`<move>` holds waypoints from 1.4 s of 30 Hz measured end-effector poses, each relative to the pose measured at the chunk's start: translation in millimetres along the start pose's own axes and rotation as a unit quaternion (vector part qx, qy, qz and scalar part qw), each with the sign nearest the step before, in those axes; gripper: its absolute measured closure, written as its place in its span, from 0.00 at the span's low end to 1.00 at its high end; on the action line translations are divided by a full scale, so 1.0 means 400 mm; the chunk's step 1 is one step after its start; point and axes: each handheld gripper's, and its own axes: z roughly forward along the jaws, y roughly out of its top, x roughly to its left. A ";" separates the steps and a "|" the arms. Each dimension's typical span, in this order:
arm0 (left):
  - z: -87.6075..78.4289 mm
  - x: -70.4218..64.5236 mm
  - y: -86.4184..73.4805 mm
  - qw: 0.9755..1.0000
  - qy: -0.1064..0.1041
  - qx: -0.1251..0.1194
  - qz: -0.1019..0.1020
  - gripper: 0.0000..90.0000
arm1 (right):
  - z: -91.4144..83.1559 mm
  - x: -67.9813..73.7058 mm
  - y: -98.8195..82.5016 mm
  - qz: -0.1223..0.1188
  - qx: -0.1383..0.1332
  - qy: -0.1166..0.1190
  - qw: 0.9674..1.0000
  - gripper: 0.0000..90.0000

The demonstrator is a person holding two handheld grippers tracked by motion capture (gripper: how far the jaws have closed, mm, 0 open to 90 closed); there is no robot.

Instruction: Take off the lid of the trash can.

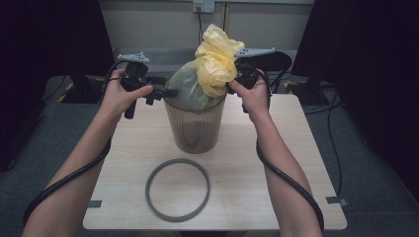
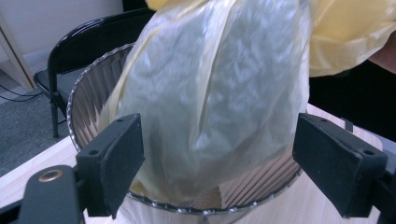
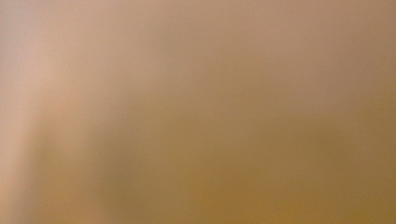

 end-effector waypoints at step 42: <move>-0.025 -0.025 -0.060 1.000 0.013 0.016 -0.001 0.18 | -0.173 -0.047 -0.052 -0.015 -0.023 -0.117 0.993 0.99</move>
